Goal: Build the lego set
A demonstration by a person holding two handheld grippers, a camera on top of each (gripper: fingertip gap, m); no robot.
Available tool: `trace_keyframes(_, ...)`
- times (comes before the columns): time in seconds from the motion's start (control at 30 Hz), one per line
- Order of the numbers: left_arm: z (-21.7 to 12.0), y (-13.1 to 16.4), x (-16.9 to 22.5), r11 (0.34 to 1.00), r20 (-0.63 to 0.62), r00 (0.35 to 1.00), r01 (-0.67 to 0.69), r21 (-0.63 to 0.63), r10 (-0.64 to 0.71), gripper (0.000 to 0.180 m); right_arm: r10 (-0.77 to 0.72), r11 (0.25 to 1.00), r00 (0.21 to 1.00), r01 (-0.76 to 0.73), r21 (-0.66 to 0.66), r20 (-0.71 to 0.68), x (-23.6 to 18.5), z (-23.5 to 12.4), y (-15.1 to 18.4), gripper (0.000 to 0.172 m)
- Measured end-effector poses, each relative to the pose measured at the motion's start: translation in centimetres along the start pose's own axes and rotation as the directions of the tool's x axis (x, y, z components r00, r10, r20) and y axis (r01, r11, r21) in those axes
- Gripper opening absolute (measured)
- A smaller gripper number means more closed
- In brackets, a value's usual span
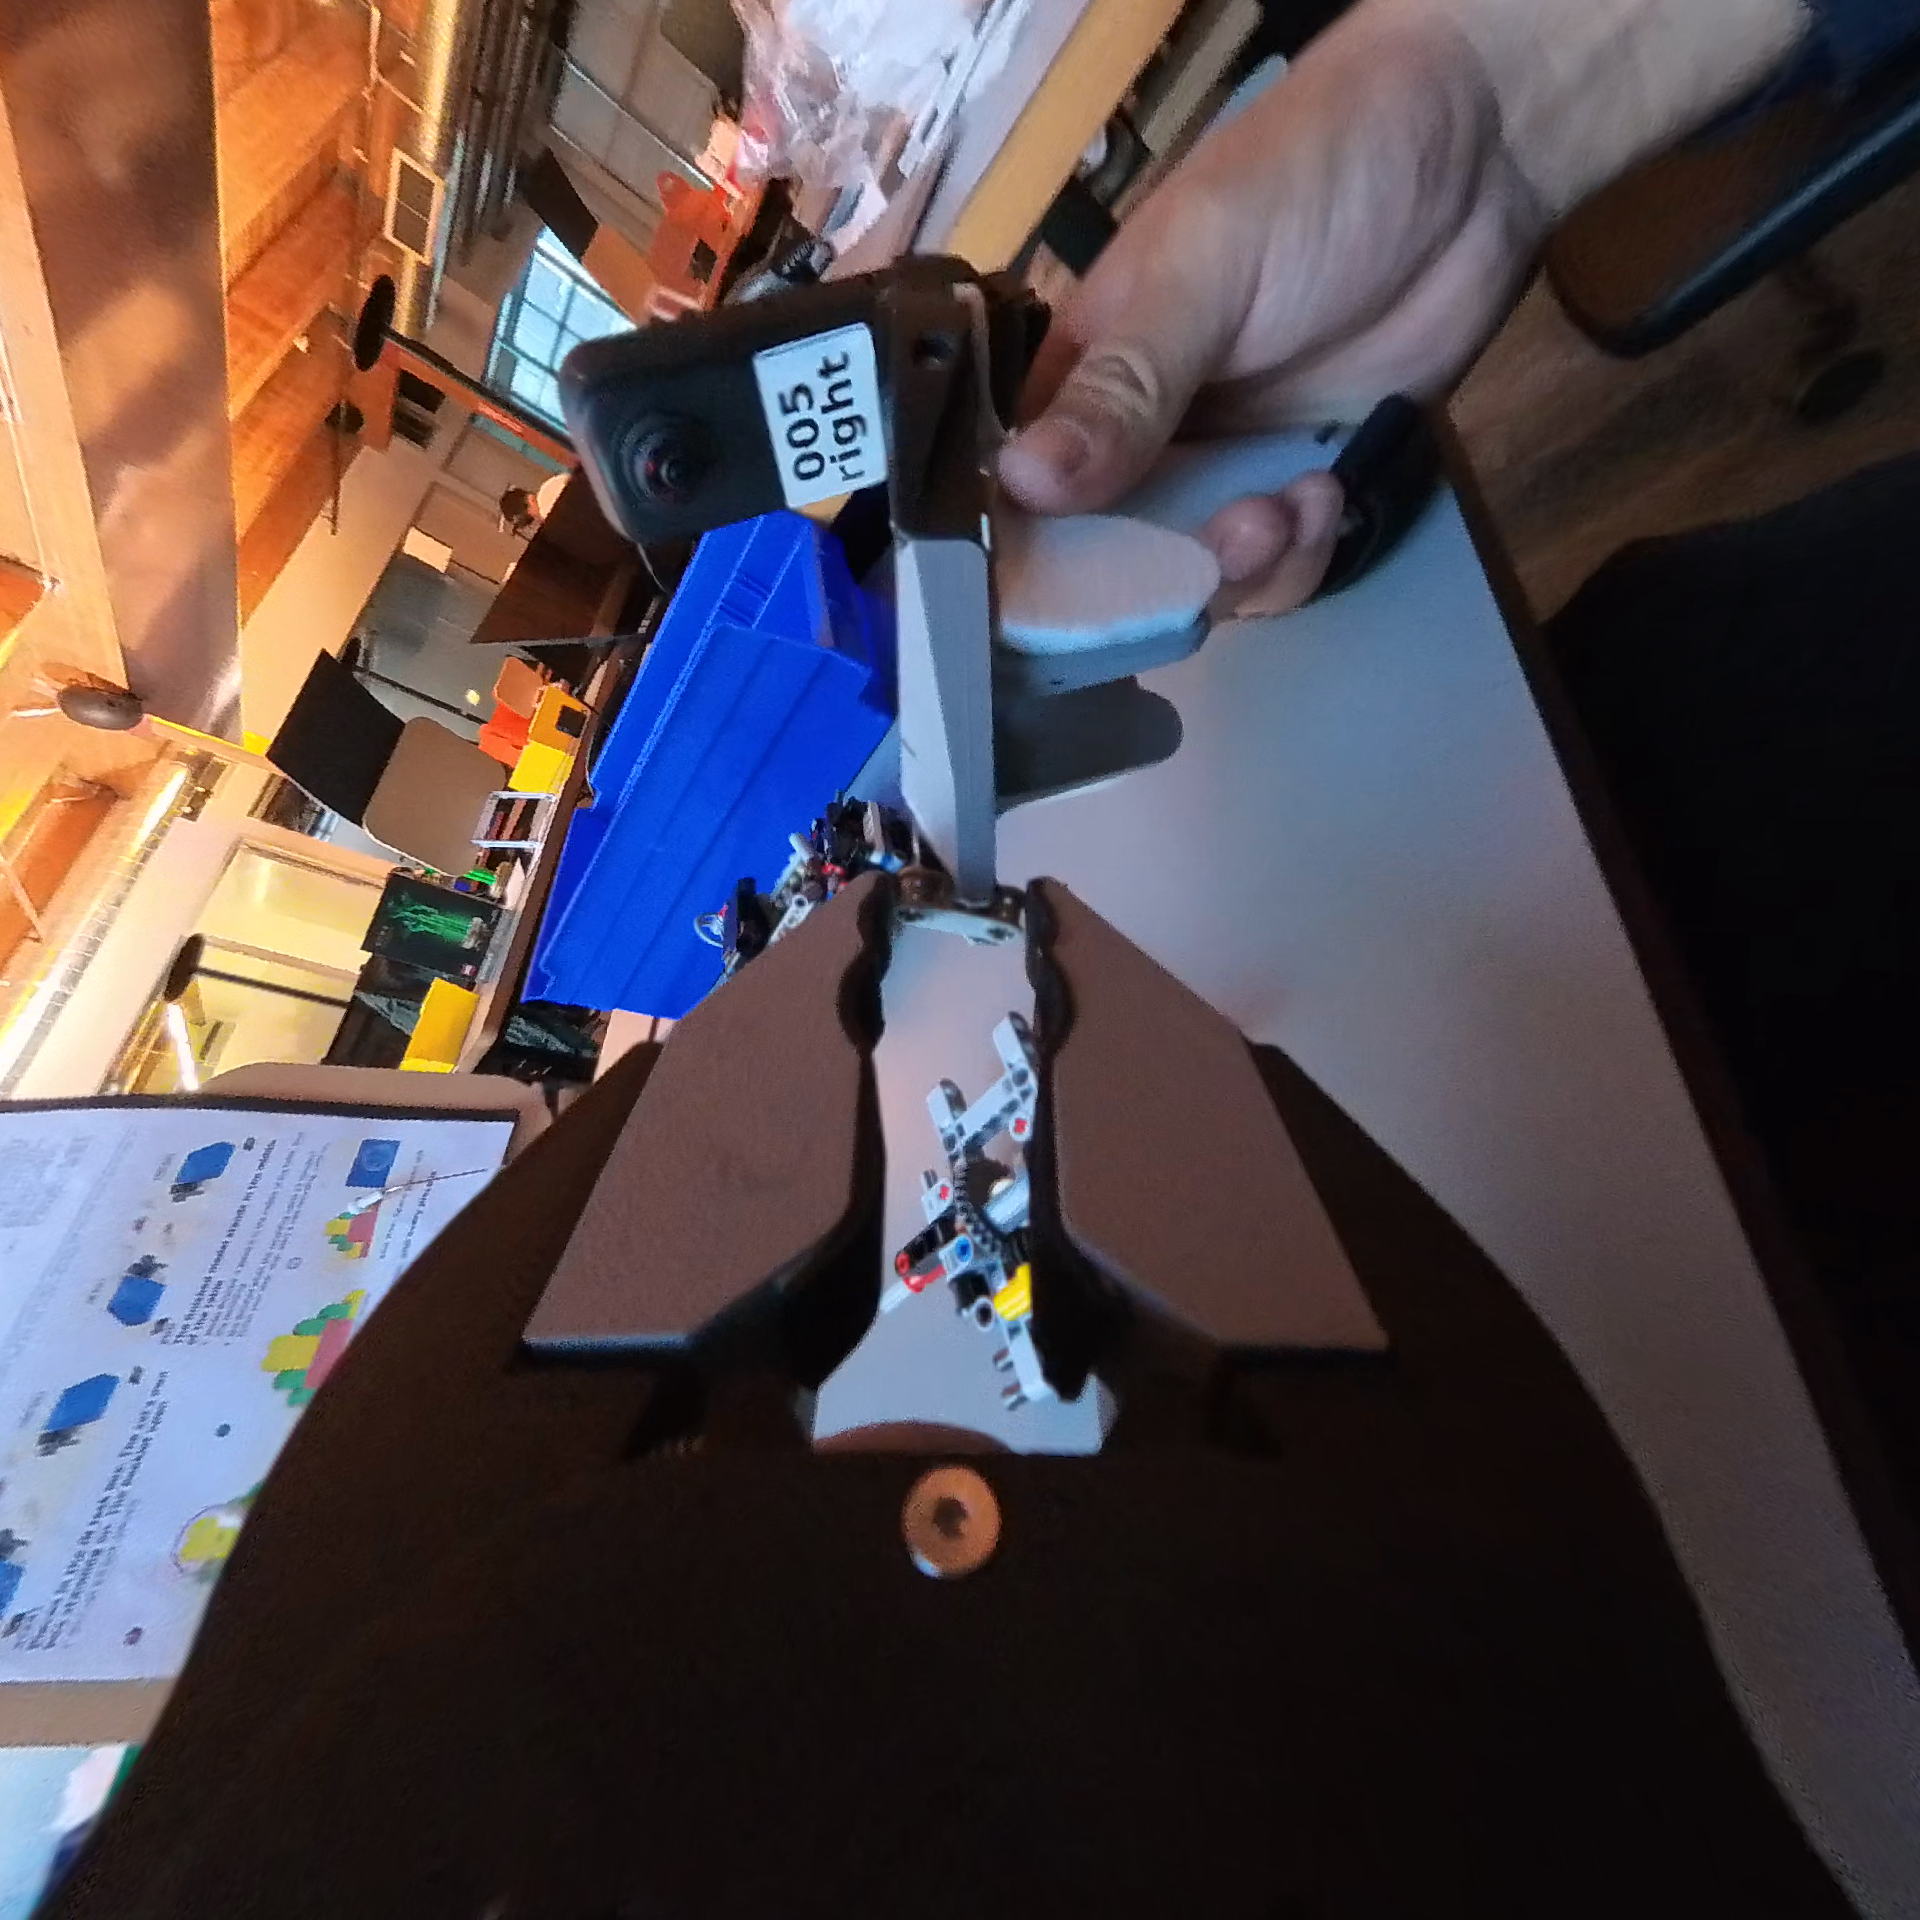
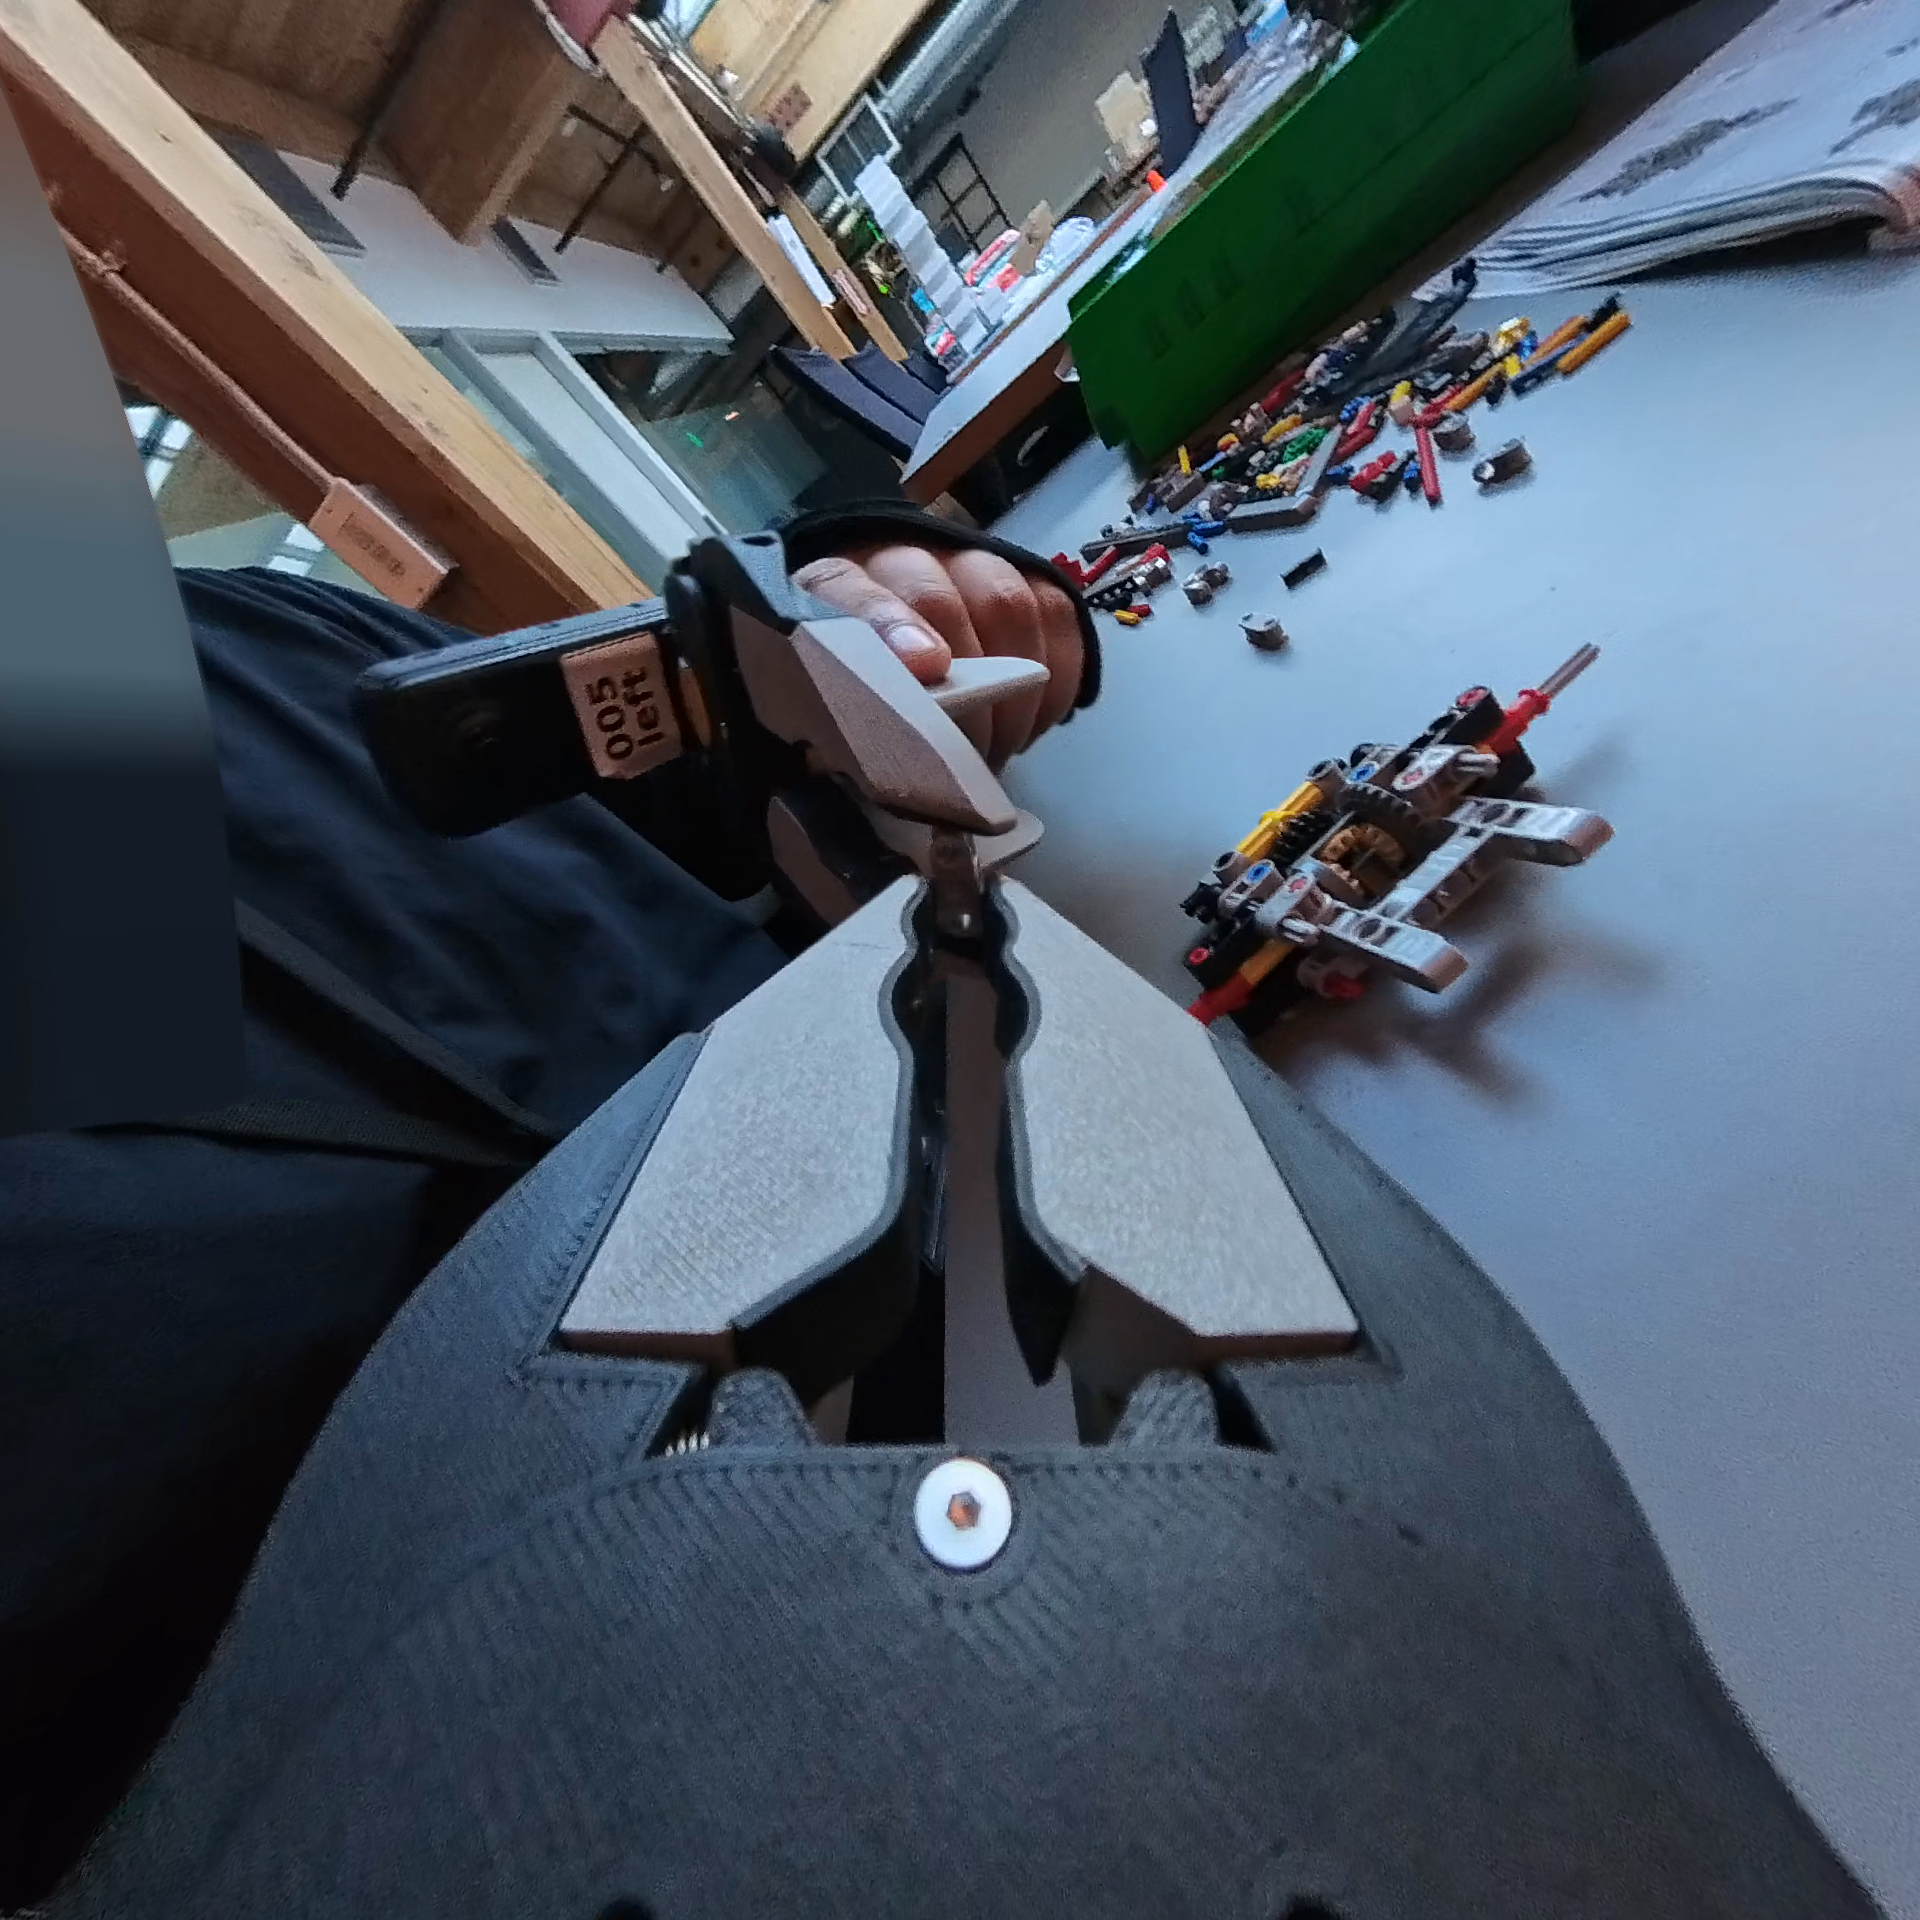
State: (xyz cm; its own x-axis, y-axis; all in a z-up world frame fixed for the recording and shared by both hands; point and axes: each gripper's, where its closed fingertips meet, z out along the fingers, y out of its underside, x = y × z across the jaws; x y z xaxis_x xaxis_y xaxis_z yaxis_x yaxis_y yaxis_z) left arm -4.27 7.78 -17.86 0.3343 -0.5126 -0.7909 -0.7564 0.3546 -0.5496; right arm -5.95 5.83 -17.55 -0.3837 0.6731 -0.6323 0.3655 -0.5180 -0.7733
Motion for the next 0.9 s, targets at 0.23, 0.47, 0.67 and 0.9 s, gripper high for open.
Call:
trace_keyframes(0.23, 0.8, 2.3, 0.7, 0.985, -0.047, 0.998, -0.058, -0.165, 0.05, 0.023, 0.053, 0.998, 0.983, -0.056, -0.008, -0.178, 2.1, -0.3, 0.2, 0.022)
trace_keyframes(0.47, 1.5, 3.1, 0.5, 0.952, -0.03, 0.997, -0.074, -0.297, 0.069, 0.023, 0.08, 0.997, 0.951, -0.077, 0.022, -0.298, 3.6, 0.3, 0.5, 0.008)
trace_keyframes(0.67, 1.6, 2.9, 0.6, 0.958, -0.029, 0.999, -0.05, -0.282, 0.044, 0.024, 0.074, 0.997, 0.959, -0.07, 0.022, -0.273, 3.2, 0.2, 0.5, 0.007)
trace_keyframes(0.9, 0.8, 1.2, -0.4, 0.949, -0.011, 0.957, 0.285, -0.136, -0.289, 0.027, 0.09, 0.985, 0.989, -0.07, 0.161, -0.12, 1.6, -0.6, -1.4, 0.007)
